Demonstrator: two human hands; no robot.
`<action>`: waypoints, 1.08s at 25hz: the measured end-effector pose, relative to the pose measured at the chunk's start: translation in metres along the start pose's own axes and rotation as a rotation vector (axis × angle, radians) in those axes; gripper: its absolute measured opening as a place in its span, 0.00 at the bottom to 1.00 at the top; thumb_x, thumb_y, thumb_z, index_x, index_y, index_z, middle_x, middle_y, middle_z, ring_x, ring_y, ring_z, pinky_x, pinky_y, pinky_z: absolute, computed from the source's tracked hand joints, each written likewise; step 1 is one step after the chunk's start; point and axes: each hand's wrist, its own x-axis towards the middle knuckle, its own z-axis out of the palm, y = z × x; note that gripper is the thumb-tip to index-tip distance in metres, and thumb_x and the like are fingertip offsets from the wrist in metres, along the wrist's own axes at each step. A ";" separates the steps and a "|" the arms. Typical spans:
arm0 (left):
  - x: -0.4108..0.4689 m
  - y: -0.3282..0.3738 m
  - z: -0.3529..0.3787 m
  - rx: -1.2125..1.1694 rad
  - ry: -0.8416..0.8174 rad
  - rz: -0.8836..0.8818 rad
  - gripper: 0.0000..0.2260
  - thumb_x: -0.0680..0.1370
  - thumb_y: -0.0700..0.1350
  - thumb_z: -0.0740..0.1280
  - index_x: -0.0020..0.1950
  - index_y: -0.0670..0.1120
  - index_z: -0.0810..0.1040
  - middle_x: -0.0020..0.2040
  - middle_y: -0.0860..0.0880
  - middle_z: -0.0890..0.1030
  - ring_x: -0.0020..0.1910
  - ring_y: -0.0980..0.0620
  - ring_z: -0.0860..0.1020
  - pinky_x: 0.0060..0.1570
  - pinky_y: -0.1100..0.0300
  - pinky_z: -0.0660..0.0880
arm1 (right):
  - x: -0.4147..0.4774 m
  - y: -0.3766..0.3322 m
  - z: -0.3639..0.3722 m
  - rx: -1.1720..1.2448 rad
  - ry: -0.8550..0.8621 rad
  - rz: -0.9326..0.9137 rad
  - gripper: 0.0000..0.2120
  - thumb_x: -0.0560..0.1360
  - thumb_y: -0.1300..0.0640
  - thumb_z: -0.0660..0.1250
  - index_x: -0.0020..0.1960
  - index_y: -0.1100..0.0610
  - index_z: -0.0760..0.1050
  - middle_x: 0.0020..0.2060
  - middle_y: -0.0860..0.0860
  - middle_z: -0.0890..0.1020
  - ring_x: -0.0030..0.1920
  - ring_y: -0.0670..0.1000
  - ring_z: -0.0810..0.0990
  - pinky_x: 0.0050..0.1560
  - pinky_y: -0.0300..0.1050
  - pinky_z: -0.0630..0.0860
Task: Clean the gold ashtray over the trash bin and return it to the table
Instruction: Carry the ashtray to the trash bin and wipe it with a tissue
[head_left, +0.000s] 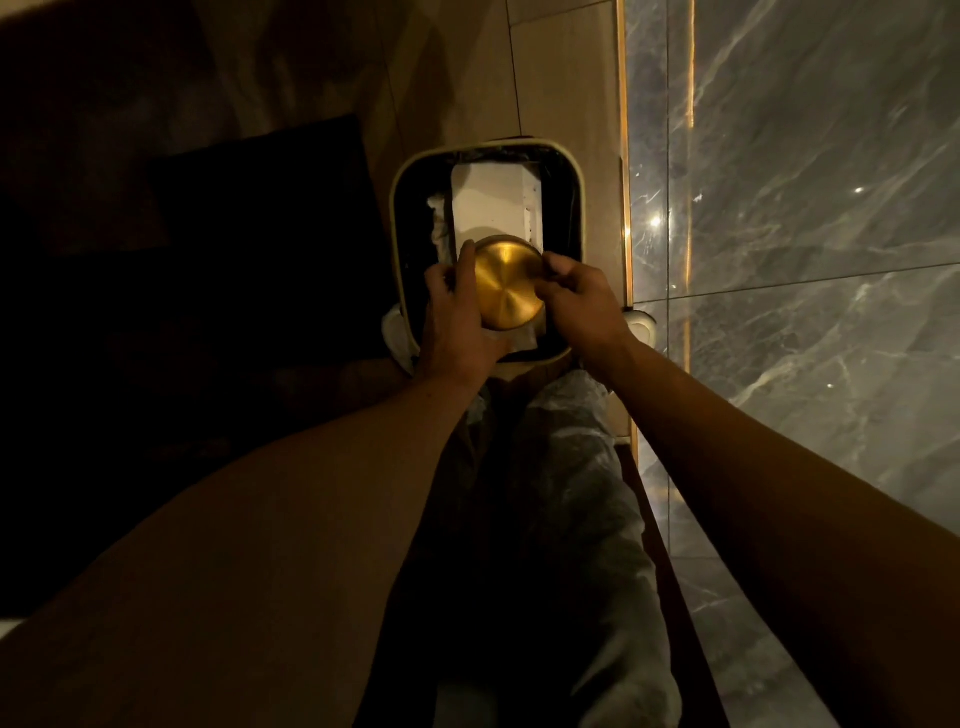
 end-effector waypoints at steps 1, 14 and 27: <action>0.001 0.000 0.000 0.068 -0.003 0.027 0.50 0.67 0.51 0.79 0.80 0.50 0.51 0.76 0.44 0.57 0.71 0.41 0.67 0.64 0.46 0.72 | -0.001 0.001 -0.001 -0.002 0.000 -0.002 0.15 0.78 0.65 0.59 0.62 0.59 0.76 0.51 0.58 0.81 0.52 0.55 0.80 0.58 0.51 0.77; 0.009 0.012 -0.009 0.339 0.006 0.167 0.48 0.65 0.55 0.78 0.78 0.55 0.54 0.75 0.46 0.60 0.70 0.40 0.68 0.57 0.46 0.74 | -0.006 -0.005 -0.012 -0.147 -0.006 -0.116 0.13 0.81 0.56 0.58 0.63 0.58 0.75 0.47 0.54 0.82 0.48 0.51 0.80 0.46 0.37 0.74; 0.026 0.008 -0.029 0.068 -0.049 0.195 0.47 0.59 0.53 0.81 0.73 0.48 0.64 0.69 0.48 0.73 0.65 0.46 0.74 0.60 0.48 0.75 | -0.001 -0.017 -0.006 -0.807 0.095 -0.783 0.24 0.83 0.56 0.54 0.75 0.67 0.59 0.75 0.64 0.62 0.76 0.61 0.60 0.76 0.53 0.60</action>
